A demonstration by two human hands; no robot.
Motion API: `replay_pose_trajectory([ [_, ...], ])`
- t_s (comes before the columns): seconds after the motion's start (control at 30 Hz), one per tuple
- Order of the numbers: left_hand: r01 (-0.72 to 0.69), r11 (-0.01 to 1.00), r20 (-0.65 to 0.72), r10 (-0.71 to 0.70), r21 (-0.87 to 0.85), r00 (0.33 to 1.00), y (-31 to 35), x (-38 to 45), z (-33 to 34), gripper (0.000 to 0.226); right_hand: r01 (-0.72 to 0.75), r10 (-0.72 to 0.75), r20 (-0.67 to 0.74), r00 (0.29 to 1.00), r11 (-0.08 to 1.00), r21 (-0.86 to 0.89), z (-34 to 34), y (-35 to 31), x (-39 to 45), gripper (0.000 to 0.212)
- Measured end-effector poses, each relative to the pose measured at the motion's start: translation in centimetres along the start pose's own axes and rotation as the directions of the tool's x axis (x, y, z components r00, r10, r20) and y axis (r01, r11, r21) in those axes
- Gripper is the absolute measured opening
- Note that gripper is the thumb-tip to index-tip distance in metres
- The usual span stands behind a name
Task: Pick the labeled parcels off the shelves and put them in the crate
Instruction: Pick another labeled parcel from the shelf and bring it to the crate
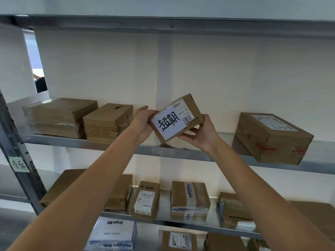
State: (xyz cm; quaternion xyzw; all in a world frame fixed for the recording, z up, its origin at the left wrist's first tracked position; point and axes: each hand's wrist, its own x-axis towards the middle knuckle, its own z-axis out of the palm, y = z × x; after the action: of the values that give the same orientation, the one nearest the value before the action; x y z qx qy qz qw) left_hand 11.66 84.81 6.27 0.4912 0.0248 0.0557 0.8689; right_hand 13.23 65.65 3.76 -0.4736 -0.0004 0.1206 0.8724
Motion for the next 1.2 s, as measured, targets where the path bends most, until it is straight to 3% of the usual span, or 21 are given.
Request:
replay_pose_trajectory([
  [0.07, 0.015, 0.997, -0.005, -0.016, -0.071, 1.000, -0.4, 0.1, -0.3, 0.004, 0.022, -0.021, -0.060, 0.998, 1.000, 0.003, -0.1, 0.0, 0.0, 0.026],
  [0.17, -0.001, 0.993, -0.039, -0.004, -0.116, 0.999, -1.1, 0.3, -0.8, 0.038, 0.132, -0.176, -0.164, 0.971, 0.959, -0.249, -0.3, 0.3, 0.3, 0.046],
  [0.23, -0.035, 0.999, -0.030, 0.035, -0.002, 0.999, -1.6, 0.2, -0.6, 0.050, 0.234, -0.311, -0.149, 0.939, 0.891, -0.388, 0.0, 0.7, 0.3, 0.049],
  [0.43, -0.116, 0.980, 0.006, 0.116, 0.159, 0.993, -2.0, -0.9, 0.8, 0.050, 0.338, -0.481, -0.142, 0.865, 0.767, -0.545, 1.0, 1.0, -0.8, 0.034],
  [0.6, -0.091, 0.971, 0.102, 0.069, 0.221, 0.992, -3.1, -1.3, 1.4, 0.043, 0.398, -0.550, -0.212, 0.808, 0.774, -0.492, -0.6, 1.5, -1.9, 0.035],
  [0.77, -0.104, 0.963, 0.047, 0.096, 0.248, 0.994, -5.8, -2.6, 3.8, 0.044, 0.368, -0.505, -0.343, 0.792, 0.844, -0.392, -2.2, 2.2, -4.6, 0.038],
  [0.9, -0.035, 0.989, -0.021, 0.039, 0.140, 0.999, -8.8, -5.3, 6.4, 0.038, 0.380, -0.496, -0.454, 0.740, 0.866, -0.325, -4.7, 2.9, -7.3, 0.039],
  [1.2, 0.013, 0.990, 0.072, -0.023, 0.139, 0.997, -13.4, -9.7, 12.8, 0.034, 0.400, -0.511, -0.602, 0.613, 0.858, -0.322, -10.5, 0.7, -13.9, 0.039],
])
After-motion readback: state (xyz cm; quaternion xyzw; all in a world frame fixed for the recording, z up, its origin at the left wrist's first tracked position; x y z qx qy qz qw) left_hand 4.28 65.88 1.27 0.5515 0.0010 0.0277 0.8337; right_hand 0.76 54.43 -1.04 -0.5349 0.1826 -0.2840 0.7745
